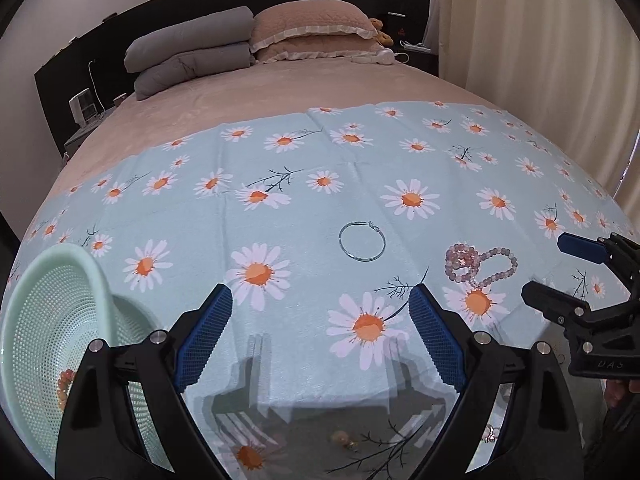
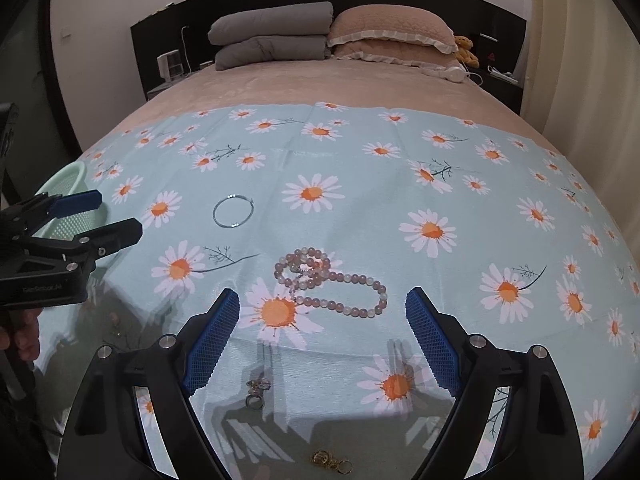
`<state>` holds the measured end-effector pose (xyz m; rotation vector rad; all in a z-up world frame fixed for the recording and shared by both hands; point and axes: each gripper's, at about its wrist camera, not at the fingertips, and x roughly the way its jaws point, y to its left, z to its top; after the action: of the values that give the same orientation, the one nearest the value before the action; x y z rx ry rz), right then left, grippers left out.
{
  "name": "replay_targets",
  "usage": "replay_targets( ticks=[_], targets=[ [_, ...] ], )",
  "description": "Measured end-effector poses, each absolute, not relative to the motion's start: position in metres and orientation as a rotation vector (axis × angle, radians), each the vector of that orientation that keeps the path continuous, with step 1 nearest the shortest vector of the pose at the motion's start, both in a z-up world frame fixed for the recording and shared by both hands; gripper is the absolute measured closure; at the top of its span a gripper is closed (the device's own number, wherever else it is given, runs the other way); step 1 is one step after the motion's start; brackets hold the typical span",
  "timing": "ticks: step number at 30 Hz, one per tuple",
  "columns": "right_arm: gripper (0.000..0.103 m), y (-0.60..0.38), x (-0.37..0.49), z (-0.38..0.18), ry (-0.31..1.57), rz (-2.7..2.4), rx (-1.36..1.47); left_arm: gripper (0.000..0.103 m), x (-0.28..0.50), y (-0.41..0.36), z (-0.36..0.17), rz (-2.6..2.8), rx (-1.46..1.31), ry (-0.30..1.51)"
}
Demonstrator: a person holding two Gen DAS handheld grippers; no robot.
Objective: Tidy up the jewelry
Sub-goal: 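Move right tool to the pink bead bracelet while left tool approaches another silver hoop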
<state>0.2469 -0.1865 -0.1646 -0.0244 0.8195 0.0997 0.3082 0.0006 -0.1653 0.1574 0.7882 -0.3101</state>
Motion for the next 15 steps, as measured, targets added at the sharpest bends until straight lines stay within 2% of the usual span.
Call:
replay_targets(
  ticks=[15],
  targets=[
    [0.022,-0.192,0.28,-0.205,0.889,0.161,0.017,0.015,0.37,-0.044,-0.215,-0.339,0.159,0.883]
  ],
)
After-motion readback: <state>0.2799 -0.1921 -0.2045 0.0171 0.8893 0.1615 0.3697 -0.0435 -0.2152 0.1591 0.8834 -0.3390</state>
